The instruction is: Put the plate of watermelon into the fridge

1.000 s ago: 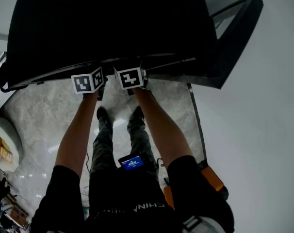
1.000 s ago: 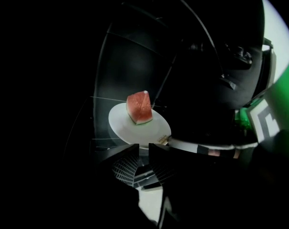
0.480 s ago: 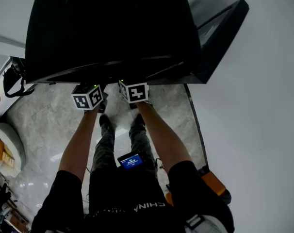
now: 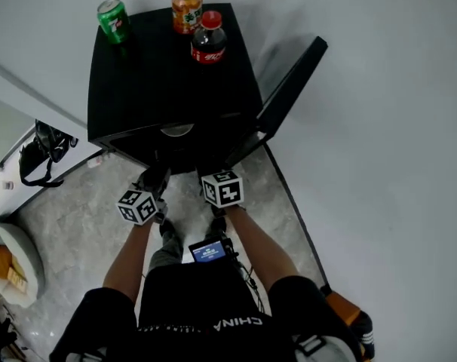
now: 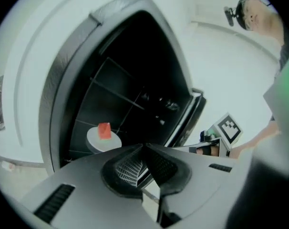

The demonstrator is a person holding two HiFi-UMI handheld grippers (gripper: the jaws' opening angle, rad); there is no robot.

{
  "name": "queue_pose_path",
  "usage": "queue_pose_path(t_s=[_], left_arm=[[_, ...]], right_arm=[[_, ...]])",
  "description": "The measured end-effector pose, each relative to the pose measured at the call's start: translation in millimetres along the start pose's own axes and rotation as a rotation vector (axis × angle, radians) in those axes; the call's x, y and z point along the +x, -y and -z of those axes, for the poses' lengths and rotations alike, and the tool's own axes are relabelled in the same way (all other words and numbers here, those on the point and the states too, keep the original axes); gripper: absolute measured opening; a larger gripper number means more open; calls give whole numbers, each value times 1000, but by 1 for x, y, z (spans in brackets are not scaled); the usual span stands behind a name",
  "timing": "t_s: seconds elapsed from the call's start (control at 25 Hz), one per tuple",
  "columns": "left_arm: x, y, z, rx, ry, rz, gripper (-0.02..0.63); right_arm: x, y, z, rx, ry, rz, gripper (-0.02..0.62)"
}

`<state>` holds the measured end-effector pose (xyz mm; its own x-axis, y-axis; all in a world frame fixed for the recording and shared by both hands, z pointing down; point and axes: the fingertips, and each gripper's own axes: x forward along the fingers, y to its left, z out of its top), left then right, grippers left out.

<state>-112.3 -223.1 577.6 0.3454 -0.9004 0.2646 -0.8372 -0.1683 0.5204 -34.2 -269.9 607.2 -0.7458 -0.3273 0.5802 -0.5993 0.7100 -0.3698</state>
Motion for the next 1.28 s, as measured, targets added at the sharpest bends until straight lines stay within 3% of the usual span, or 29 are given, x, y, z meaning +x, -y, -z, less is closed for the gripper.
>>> queue_pose_path(t_s=[0.24,0.44,0.64,0.8,1.04,1.28], left_arm=[[-36,19,-1,-46,23,13,23],[-43,27,-4,-49,17,37,23],[-29,50,-7,27,-36,82,23],[-29,65,17,19,-113,99,21],[-38,72,55,-19,-151,15,22],[-64,102,116,-5,-279,-10,22]], right_arm=[[-56,2,-5,39,59,5,28],[-69,0,-12,88,94,-2,28],[-72,-9,-29,55,115,-32,25],[-76,-7,-15,75,92,-57,25],[-89,22,27,132,34,-94,25],[-89,24,66,183,-21,-164,25]])
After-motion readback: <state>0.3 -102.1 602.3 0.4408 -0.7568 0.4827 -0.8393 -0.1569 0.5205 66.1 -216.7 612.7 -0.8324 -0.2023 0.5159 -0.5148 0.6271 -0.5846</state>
